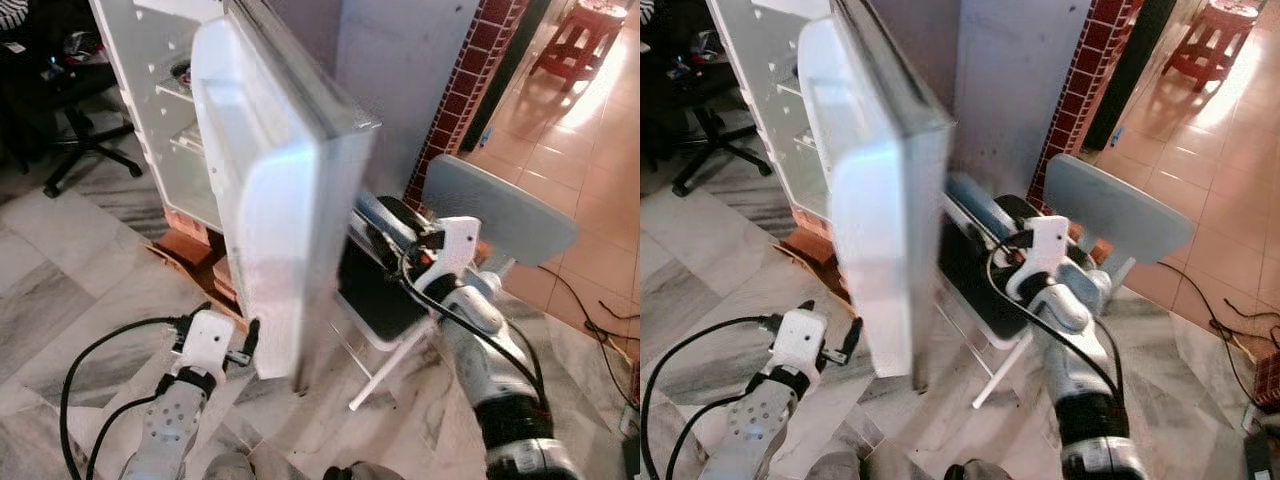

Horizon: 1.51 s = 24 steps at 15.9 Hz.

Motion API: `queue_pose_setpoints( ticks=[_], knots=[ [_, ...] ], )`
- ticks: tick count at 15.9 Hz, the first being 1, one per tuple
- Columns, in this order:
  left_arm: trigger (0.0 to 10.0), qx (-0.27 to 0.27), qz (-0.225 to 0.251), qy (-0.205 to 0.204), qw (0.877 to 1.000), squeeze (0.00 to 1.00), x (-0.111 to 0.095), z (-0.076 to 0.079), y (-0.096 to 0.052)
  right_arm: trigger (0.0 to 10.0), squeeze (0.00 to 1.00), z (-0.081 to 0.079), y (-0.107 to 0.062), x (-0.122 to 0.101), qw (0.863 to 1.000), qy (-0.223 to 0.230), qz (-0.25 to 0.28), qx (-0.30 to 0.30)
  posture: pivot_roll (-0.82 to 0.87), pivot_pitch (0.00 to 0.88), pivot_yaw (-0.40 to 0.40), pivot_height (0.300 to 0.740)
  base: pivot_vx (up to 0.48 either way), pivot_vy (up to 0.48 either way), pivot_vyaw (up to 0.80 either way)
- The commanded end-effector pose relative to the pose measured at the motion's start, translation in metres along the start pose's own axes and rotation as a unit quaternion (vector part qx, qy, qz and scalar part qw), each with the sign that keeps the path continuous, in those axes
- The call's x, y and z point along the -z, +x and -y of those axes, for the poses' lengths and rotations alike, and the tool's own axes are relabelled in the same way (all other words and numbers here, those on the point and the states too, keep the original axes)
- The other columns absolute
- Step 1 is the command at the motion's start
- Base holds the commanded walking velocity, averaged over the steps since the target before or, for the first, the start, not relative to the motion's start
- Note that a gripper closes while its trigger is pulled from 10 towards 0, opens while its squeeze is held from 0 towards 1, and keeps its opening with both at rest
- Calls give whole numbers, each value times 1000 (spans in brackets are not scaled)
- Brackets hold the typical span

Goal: Restocking fridge

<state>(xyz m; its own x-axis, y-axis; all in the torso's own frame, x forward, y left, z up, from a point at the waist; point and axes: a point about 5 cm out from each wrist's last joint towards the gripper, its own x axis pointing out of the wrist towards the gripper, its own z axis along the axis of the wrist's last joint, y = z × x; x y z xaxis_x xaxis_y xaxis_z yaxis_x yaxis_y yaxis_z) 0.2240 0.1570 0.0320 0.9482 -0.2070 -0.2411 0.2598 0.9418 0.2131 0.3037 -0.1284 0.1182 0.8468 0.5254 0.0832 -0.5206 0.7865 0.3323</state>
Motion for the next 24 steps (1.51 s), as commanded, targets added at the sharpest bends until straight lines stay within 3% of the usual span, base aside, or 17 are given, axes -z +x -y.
queue_pose_setpoints(
  ticks=[1,3,4,6,8,9,11,14,15,17,18,19,20,21,22,23,24],
  knots=[
    [10000,13,-3,1,1000,0,0,3,1,10000,0,-20,-1,-11,995,28,13,-90,145,38,-62,740,0,0,0],
    [10000,19,-4,4,1000,0,1,5,3,10000,0,-47,-26,-16,967,86,-12,-241,141,37,-62,740,0,0,0],
    [10000,19,-4,4,1000,0,1,6,4,10000,0,-45,-34,-14,961,107,-24,-255,136,35,-63,740,0,0,0],
    [10000,19,-4,7,1000,0,-1,7,6,10000,0,-22,-37,7,979,82,-71,-175,133,34,-61,740,0,0,0],
    [10000,41,-3,2,999,0,-2,12,6,10000,0,-15,-35,15,985,56,-84,-139,134,39,-62,740,0,0,0],
    [10000,122,-15,-1,992,0,-2,29,5,10000,0,-4,-28,21,993,4,-96,-66,143,40,-66,740,0,0,0],
    [10000,142,-33,-7,989,0,1,31,7,10000,0,4,-16,20,995,-29,-90,-11,146,39,-69,740,0,0,0],
    [10000,10,-40,14,999,0,5,1,15,10000,0,2,14,5,997,-51,-36,41,148,34,-71,740,0,0,0],
    [10000,-65,-55,-1,996,0,10,-16,9,10000,0,-5,29,-5,997,-46,-12,58,160,33,-78,740,0,0,0],
    [10000,-105,-98,-47,988,0,25,-30,-6,10000,0,-14,48,-12,996,-55,6,74,182,35,-88,740,0,0,0],
    [10000,-69,-142,-69,985,0,42,-24,-23,10000,0,-32,64,-17,998,-47,7,42,206,35,-103,740,0,0,0],
    [10000,-48,-162,-63,984,0,49,-20,-29,10000,0,-41,71,-19,999,-37,8,15,217,36,-110,740,0,0,0],
    [10000,-20,-171,-69,983,0,54,-14,-35,10000,0,-69,78,-25,997,-5,13,-73,232,34,-118,740,0,0,0],
    [10000,-29,-166,-63,984,0,54,-14,-38,10000,0,-104,72,-34,978,25,18,-204,236,32,-120,740,0,0,0],
    [10000,-38,-164,-66,983,0,54,-16,-38,10000,0,-127,63,-39,956,34,19,-291,242,33,-122,740,0,0,0],
    [10000,-43,-168,-72,982,0,53,-17,-37,10000,0,-147,47,-46,924,65,18,-375,246,31,-125,740,0,0,0],
    [10000,-41,-169,-72,982,0,52,-19,-38,10000,0,-153,41,-49,912,79,19,-402,246,32,-123,740,0,0,0]
  ],
)
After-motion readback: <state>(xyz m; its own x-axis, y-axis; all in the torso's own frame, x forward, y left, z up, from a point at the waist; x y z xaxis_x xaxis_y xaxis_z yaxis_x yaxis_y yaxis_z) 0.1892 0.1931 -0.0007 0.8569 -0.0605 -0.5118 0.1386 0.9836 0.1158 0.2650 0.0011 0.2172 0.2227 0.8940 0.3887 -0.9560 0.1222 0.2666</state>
